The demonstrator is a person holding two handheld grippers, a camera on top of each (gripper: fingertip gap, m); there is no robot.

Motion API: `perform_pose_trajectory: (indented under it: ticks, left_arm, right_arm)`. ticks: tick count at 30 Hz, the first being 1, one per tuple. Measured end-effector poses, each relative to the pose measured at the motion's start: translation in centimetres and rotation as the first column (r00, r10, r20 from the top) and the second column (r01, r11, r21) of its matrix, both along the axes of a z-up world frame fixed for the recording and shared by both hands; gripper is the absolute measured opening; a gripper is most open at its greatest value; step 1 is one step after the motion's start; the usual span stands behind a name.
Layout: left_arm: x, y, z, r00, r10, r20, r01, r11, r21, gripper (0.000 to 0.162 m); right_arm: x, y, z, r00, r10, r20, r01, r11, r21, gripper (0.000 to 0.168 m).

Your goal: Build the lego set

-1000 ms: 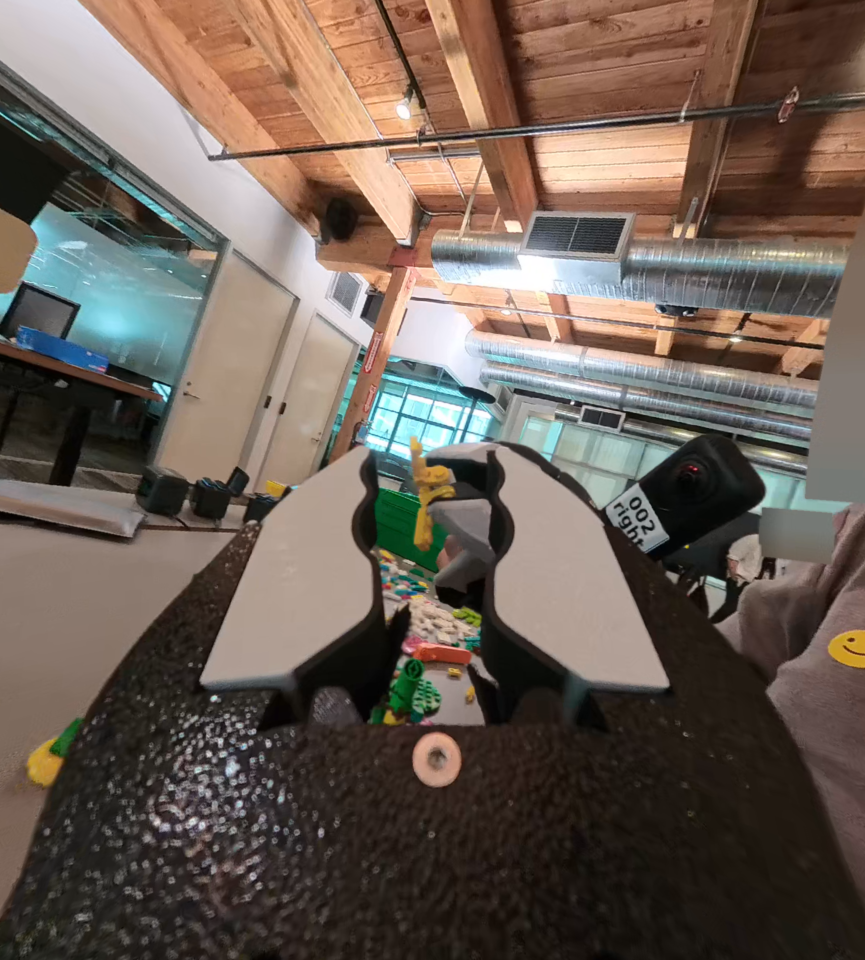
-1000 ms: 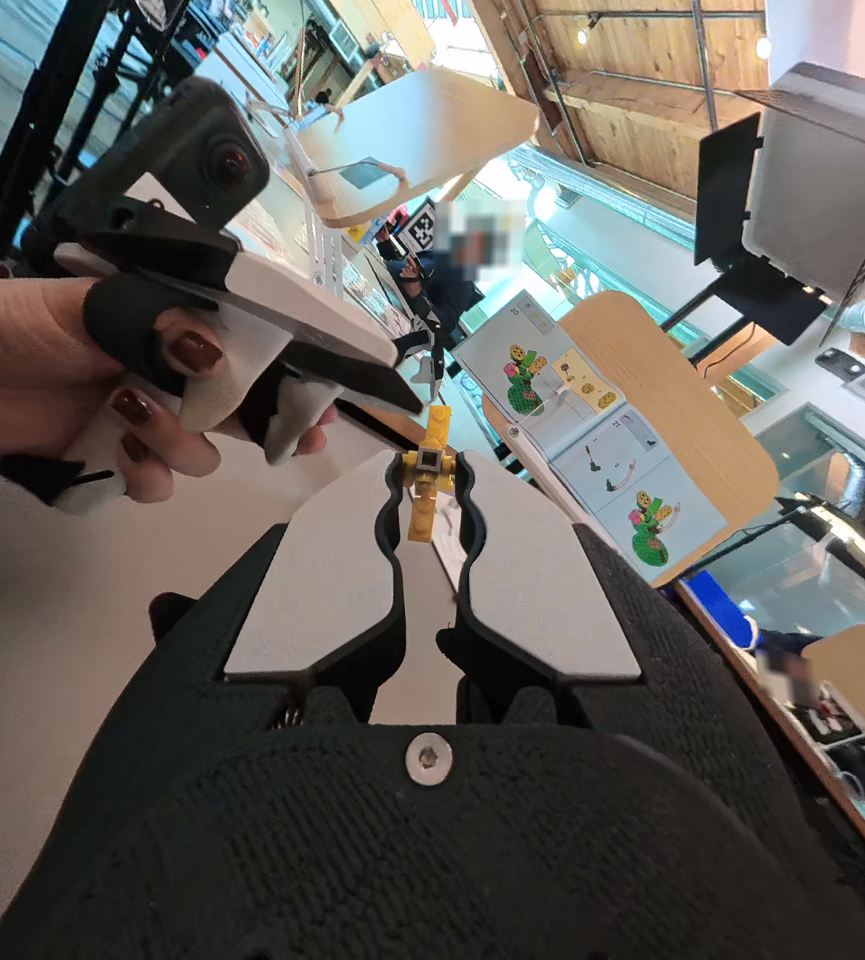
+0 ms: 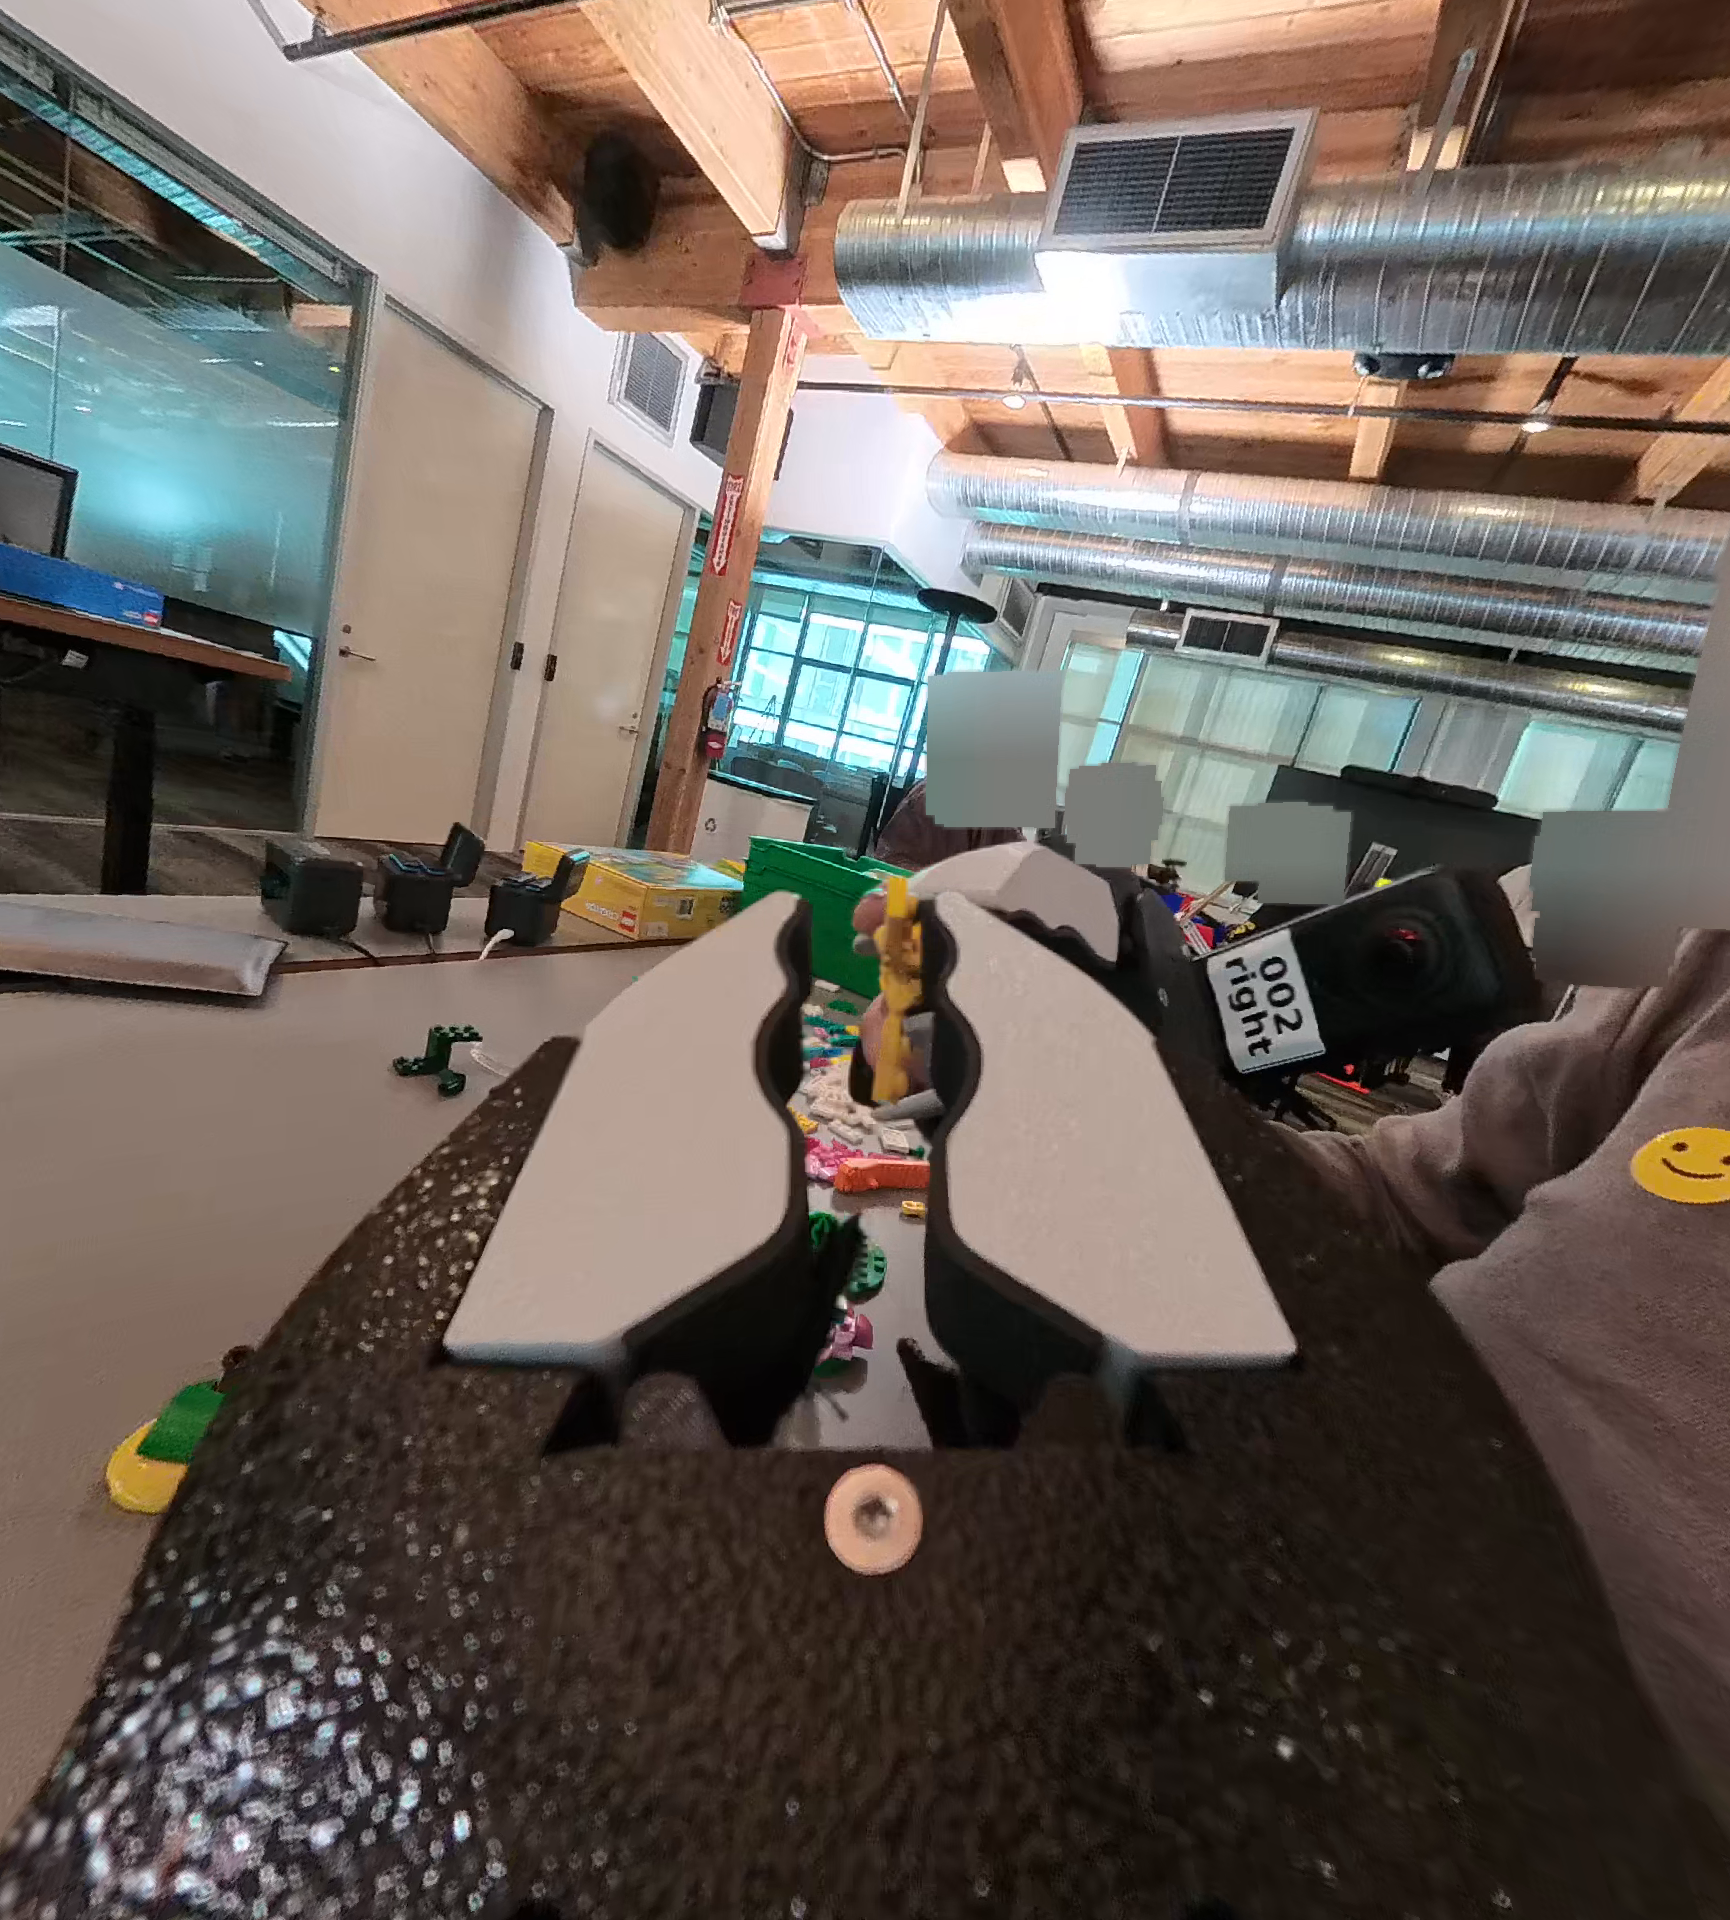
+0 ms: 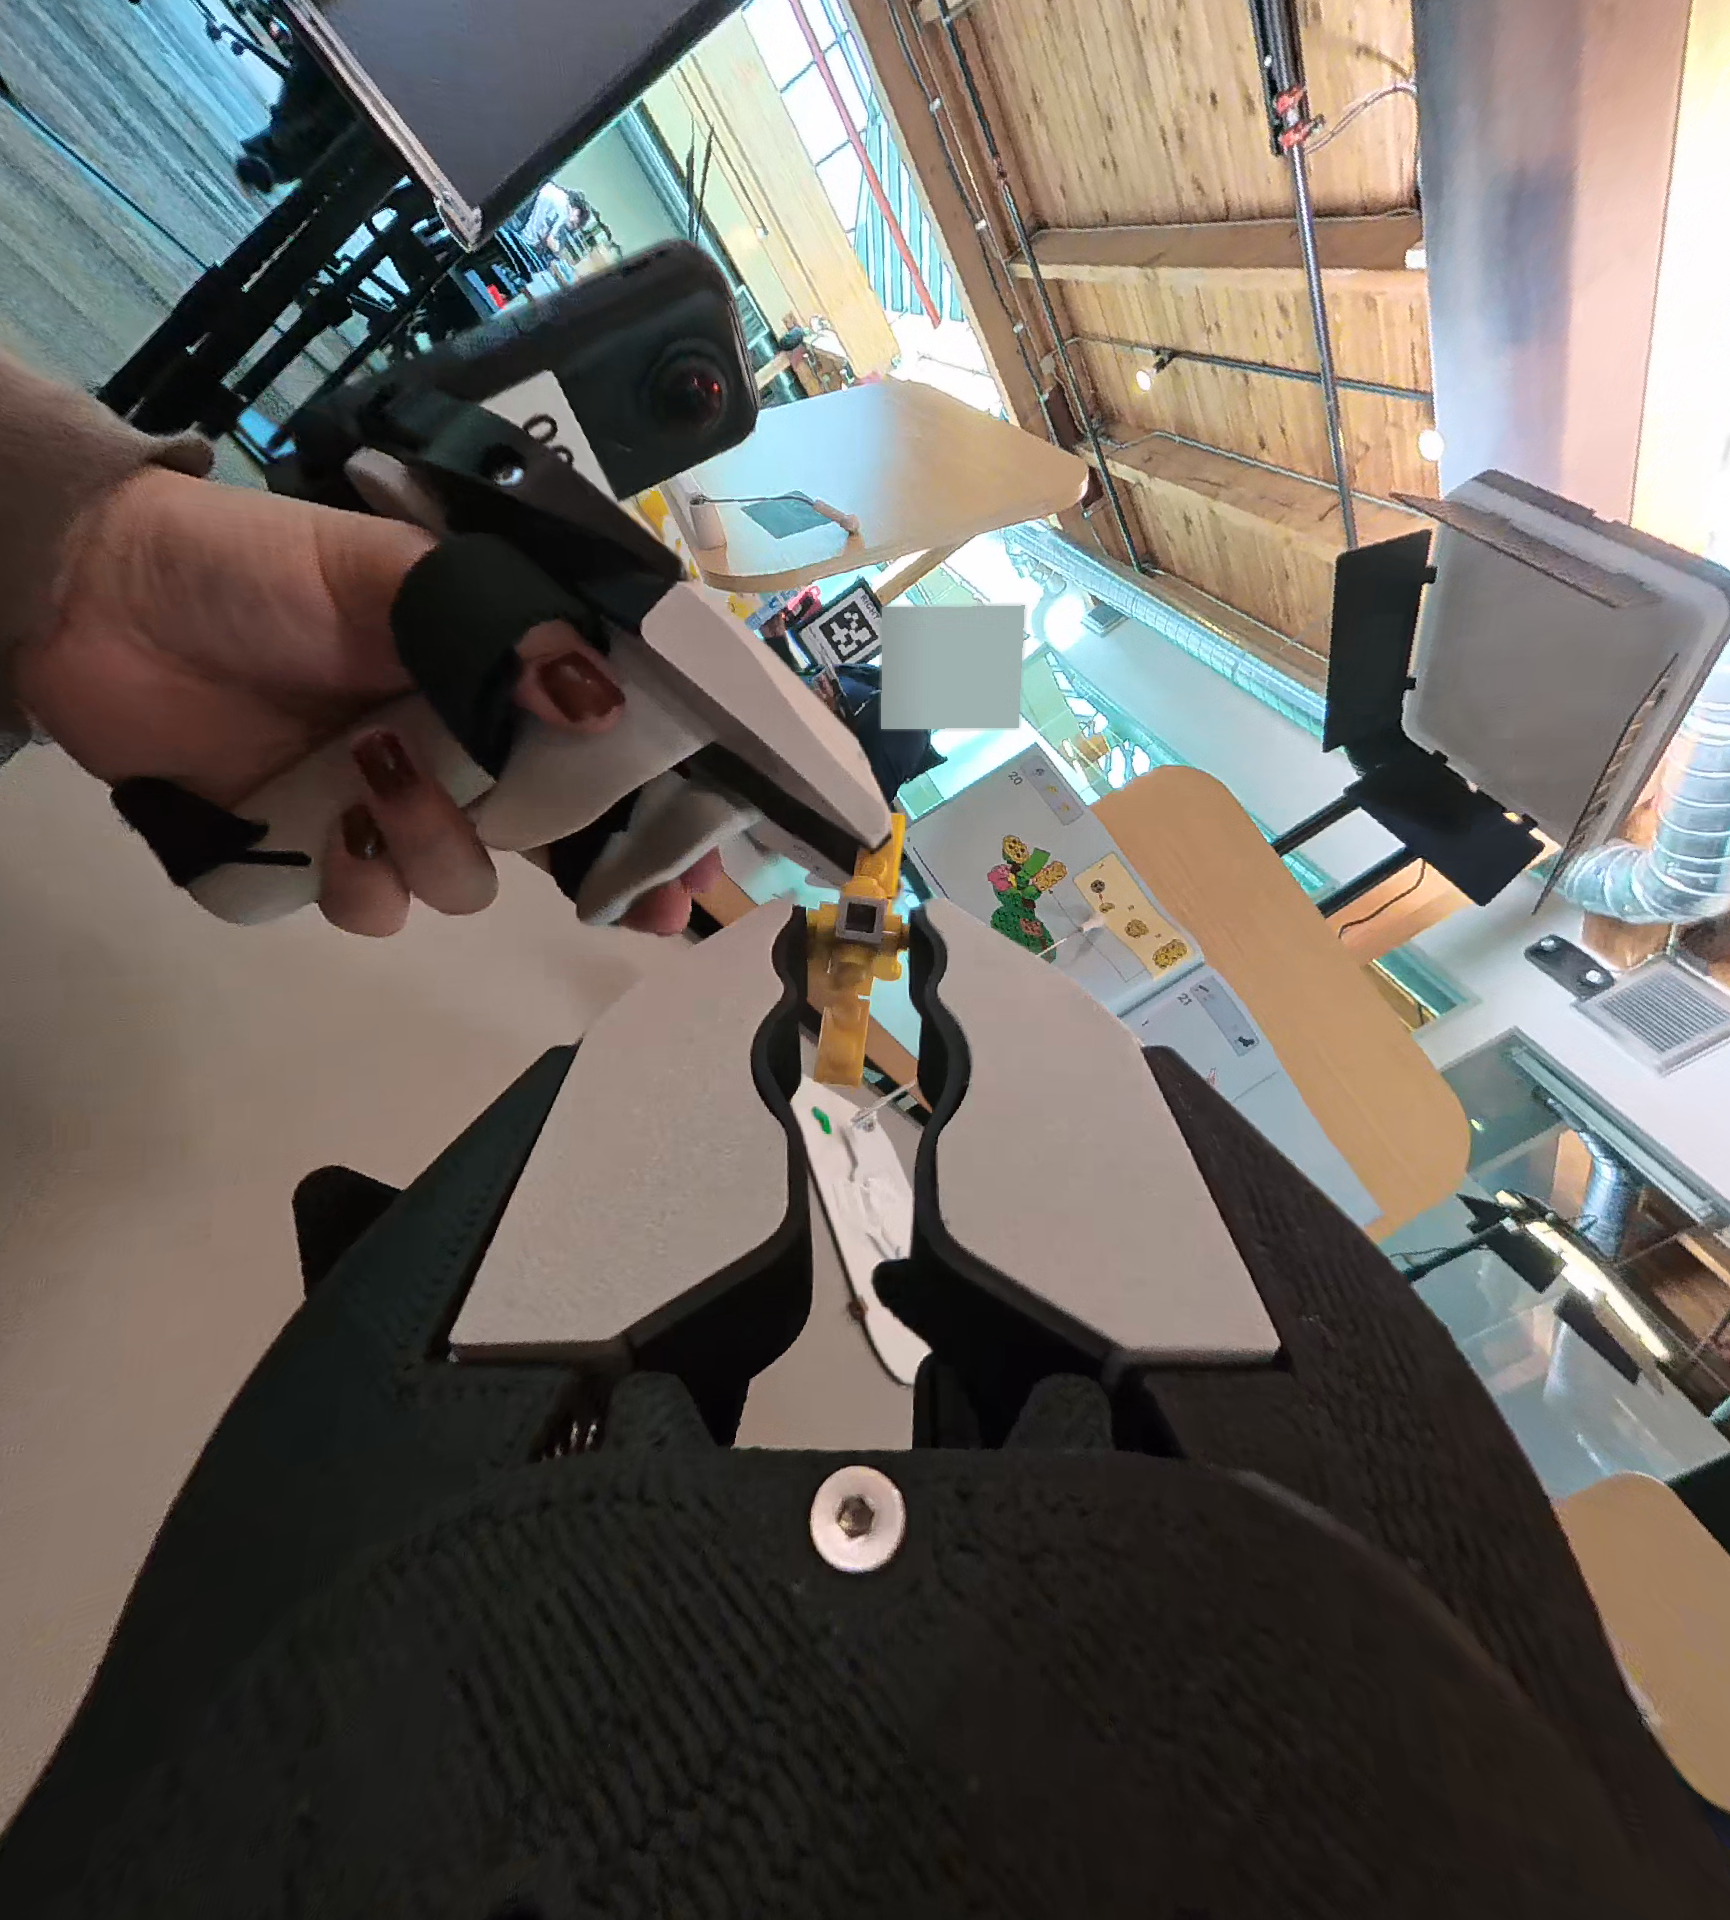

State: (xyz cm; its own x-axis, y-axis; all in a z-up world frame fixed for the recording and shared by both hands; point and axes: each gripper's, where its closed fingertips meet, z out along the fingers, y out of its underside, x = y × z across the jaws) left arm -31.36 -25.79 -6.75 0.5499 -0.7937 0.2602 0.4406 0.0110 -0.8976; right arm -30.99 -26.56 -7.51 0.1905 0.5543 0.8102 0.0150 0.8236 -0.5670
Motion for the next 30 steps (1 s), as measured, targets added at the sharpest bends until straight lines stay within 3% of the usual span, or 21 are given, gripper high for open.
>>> perform_pose_trajectory:
  ticks: [3, 10, 13, 16, 18, 20, 22, 24, 26, 28, 30]
  left_arm:
    - [0.4, -0.4, -0.1, 0.998, -0.053, -0.018, 0.053, 0.999, 0.009, 0.005]
    - [0.5, -0.5, -0.4, 0.995, -0.012, -0.102, 0.019, 0.997, 0.068, 0.004]
    - [0.5, -0.7, -0.3, 0.950, 0.187, -0.249, -0.124, 0.960, 0.251, 0.004]
    - [0.6, -0.9, -0.2, 0.795, 0.455, -0.401, -0.237, 0.841, 0.486, 0.004]
    - [0.8, -1.2, -0.2, 0.642, 0.623, -0.447, -0.250, 0.722, 0.646, 0.004]
    - [1.1, -1.5, -0.3, 0.513, 0.730, -0.452, -0.220, 0.621, 0.752, 0.004]
    - [1.3, -1.6, -0.3, 0.406, 0.807, -0.429, -0.189, 0.533, 0.825, 0.004]
    - [1.6, -1.5, -0.7, 0.288, 0.864, -0.412, -0.132, 0.462, 0.877, 0.004]
    - [2.1, -1.3, -1.4, 0.168, 0.902, -0.398, -0.044, 0.410, 0.911, 0.004]
    - [2.4, -0.9, -2.3, 0.076, 0.919, -0.388, 0.027, 0.387, 0.922, 0.004]
    - [2.9, -0.8, -2.9, 0.054, 0.919, -0.390, 0.062, 0.387, 0.920, 0.004]
  right_arm:
    - [0.1, -0.1, -0.2, 1.000, 0.004, 0.013, -0.004, 1.000, 0.014, 0.016]
    - [0.1, -0.2, -0.6, 1.000, 0.009, 0.013, -0.010, 1.000, 0.025, 0.016]
    - [0.1, 0.1, -0.8, 0.999, -0.002, 0.035, 0.004, 0.998, -0.070, 0.017]
    - [0.4, 0.6, -1.0, 0.997, 0.030, 0.071, -0.009, 0.963, -0.269, 0.018]
    - [0.4, 1.4, -1.5, 0.992, 0.075, 0.099, -0.015, 0.863, -0.505, 0.015]
    - [0.6, 1.9, -1.5, 0.982, 0.171, 0.077, -0.059, 0.670, -0.740, 0.015]
    - [1.0, 1.7, -1.0, 0.951, 0.308, -0.011, -0.134, 0.380, -0.915, 0.016]
    - [1.3, 1.9, -0.8, 0.919, 0.382, -0.097, -0.135, 0.073, -0.988, 0.018]
    - [1.4, 1.6, -1.2, 0.887, 0.439, -0.145, -0.096, -0.132, -0.987, 0.021]
    - [1.4, 1.0, -1.6, 0.867, 0.471, -0.162, -0.070, -0.206, -0.976, 0.025]
    - [1.1, 1.2, -2.1, 0.886, 0.445, -0.127, -0.070, -0.143, -0.987, 0.025]
